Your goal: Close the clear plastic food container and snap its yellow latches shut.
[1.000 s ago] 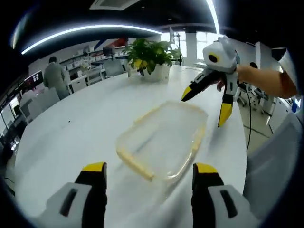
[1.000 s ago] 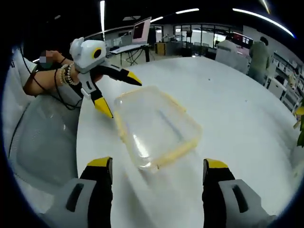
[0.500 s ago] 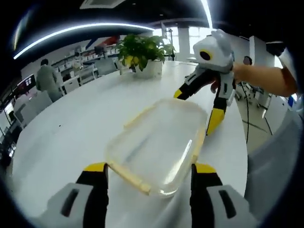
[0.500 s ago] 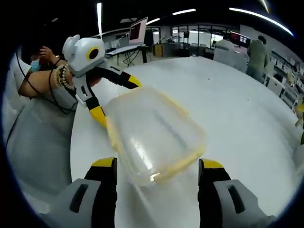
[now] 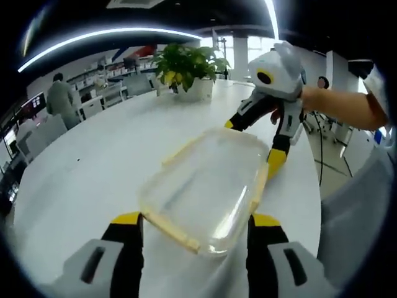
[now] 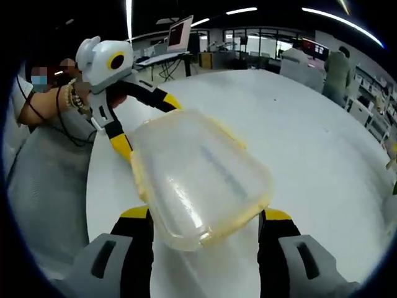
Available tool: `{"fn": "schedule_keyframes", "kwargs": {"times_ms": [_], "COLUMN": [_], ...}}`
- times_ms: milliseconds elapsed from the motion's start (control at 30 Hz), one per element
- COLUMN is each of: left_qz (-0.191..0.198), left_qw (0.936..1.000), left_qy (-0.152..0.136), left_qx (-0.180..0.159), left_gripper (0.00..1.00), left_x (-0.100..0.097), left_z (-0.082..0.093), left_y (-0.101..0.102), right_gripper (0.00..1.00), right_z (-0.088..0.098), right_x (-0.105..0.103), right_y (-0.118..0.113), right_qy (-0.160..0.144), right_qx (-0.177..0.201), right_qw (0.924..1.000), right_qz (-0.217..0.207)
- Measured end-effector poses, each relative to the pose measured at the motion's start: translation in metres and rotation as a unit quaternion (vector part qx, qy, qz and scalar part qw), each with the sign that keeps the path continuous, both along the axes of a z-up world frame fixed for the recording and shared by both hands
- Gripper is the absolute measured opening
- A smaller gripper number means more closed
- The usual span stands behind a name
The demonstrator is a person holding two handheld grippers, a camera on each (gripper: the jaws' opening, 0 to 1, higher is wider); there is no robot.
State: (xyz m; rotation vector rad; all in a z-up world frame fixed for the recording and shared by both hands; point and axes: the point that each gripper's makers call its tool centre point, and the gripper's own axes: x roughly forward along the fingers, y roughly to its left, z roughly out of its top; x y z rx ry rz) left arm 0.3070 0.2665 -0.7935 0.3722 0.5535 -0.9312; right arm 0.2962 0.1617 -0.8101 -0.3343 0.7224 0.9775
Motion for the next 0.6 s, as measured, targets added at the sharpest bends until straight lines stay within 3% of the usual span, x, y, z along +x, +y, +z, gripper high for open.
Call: {"fn": "schedule_keyframes", "kwargs": {"times_ms": [600], "left_qz": [0.001], "left_qw": [0.9991], "left_qy": [0.026], "left_qx": [0.034], "left_gripper": [0.62], "left_x": [0.015], "left_z": [0.0], "left_y": [0.061], "right_gripper": [0.57], "right_z": [0.0], "right_x": [0.013], "right_y": [0.057], "right_qy": [0.026], "right_qx": [0.006], "right_qw": [0.9996], "right_qz": [-0.007]}}
